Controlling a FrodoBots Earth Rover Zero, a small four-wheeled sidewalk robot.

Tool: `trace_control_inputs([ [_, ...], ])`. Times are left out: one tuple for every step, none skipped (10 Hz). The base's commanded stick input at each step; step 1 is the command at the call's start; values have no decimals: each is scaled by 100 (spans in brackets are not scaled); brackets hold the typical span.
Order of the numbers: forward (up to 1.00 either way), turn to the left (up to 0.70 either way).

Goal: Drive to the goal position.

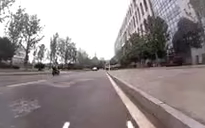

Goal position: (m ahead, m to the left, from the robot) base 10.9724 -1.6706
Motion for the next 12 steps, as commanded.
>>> trace_control_inputs([
  [60,0],
  [60,0],
  [60,0],
  [60,0],
  [60,0],
  [60,0],
  [60,0],
  [60,0],
  [60,0],
  [60,0],
  [60,0],
  [60,0],
])
